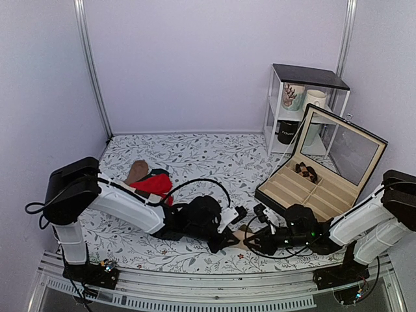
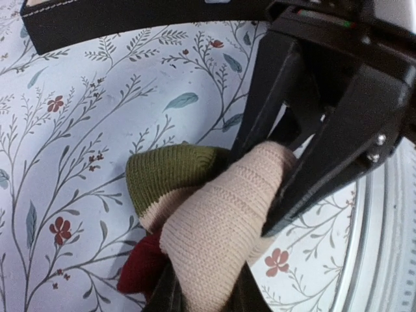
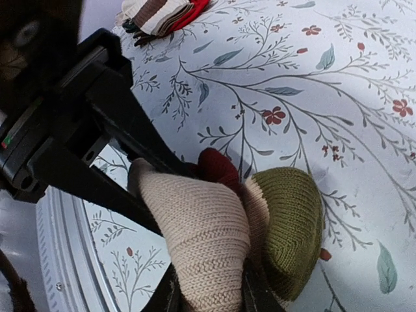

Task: Roll the socks
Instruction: Roll a pair of socks at the center of the board.

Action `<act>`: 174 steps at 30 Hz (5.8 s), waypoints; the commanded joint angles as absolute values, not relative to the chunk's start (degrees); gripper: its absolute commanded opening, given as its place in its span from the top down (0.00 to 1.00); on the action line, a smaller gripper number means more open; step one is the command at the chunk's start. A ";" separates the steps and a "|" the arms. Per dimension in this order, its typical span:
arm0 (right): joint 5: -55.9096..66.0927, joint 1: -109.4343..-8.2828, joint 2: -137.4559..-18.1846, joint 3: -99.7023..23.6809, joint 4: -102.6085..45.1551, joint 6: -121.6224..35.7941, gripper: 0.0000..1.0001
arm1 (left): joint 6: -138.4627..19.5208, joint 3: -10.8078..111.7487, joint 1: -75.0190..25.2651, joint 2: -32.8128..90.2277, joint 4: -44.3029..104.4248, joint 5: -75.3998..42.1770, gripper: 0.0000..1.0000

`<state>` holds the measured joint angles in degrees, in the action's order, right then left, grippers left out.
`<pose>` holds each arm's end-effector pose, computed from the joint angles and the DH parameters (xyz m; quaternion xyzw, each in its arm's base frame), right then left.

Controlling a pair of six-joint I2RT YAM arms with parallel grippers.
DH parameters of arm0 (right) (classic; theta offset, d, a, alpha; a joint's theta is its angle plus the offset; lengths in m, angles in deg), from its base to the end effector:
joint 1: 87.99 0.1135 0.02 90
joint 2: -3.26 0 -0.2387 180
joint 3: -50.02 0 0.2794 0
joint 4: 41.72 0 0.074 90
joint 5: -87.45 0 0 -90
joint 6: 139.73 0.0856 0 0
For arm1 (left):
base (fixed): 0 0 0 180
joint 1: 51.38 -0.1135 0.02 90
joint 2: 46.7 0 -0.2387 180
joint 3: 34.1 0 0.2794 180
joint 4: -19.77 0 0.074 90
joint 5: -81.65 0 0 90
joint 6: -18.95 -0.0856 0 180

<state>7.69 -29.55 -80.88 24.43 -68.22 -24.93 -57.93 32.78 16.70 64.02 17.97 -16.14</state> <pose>0.1312 0.2427 0.0286 -0.2935 0.8216 0.3788 0.3088 0.1475 -0.3976 0.0369 0.4451 0.7960 -0.3110 0.2675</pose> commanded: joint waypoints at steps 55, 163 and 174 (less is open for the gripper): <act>17.46 -31.18 -85.20 22.04 -45.27 -10.13 0.90 | -86.55 17.67 19.01 54.82 -0.90 -20.49 0.05; 13.95 -32.27 -76.71 16.16 -37.53 -23.73 0.94 | -78.73 28.73 13.43 63.35 9.78 -32.03 0.23; 14.02 -32.35 -77.68 16.72 -38.38 -23.53 0.94 | -76.27 28.40 12.93 61.21 7.75 -38.34 0.23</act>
<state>15.80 -31.91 -75.89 15.21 -41.16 -22.99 -77.86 28.08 13.79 62.82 9.60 -33.89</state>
